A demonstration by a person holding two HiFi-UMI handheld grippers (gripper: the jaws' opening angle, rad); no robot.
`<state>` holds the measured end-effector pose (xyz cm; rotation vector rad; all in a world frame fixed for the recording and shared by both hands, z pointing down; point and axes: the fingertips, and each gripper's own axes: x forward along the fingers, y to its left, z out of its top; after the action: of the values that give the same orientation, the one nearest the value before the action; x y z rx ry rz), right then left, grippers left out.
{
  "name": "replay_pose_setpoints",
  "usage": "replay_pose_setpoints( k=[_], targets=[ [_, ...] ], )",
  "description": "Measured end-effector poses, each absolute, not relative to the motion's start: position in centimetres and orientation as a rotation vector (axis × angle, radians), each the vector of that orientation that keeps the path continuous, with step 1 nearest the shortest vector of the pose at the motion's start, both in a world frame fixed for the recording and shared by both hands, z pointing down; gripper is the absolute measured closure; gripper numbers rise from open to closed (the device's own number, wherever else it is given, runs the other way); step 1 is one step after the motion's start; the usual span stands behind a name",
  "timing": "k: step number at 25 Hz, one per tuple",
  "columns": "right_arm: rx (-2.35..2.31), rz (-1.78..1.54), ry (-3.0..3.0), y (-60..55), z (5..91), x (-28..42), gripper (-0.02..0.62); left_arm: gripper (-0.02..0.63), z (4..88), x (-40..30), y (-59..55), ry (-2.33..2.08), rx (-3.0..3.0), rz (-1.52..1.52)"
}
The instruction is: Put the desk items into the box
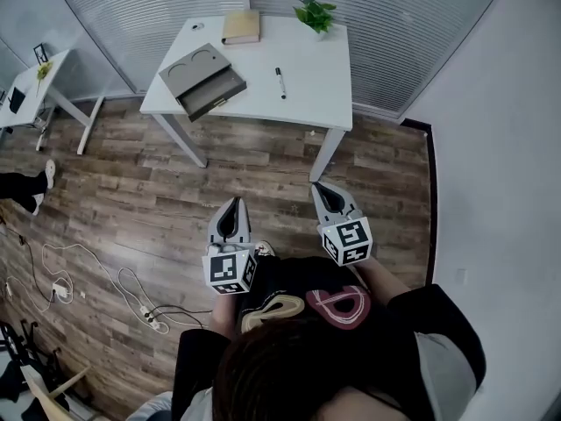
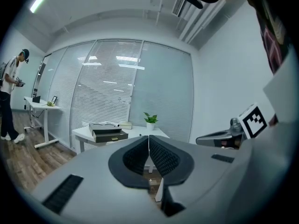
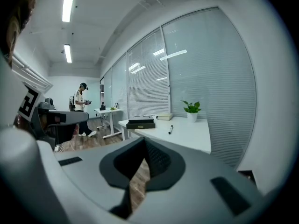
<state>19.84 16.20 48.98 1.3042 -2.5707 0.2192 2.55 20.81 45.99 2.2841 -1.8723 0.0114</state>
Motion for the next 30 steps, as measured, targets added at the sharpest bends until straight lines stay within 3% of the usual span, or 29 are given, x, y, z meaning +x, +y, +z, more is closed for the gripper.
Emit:
replay_pose_setpoints(
  k=[11,30],
  targets=[
    [1.417,0.234,-2.496,13.5,49.3,16.8,0.586,0.588,45.9,-3.2,17.7,-1.849,2.291,-0.002],
    [1.419,0.340,-2.452,12.4,51.4,15.1,0.586,0.588,47.7,-3.8,15.2,-1.764,2.286,0.070]
  ],
)
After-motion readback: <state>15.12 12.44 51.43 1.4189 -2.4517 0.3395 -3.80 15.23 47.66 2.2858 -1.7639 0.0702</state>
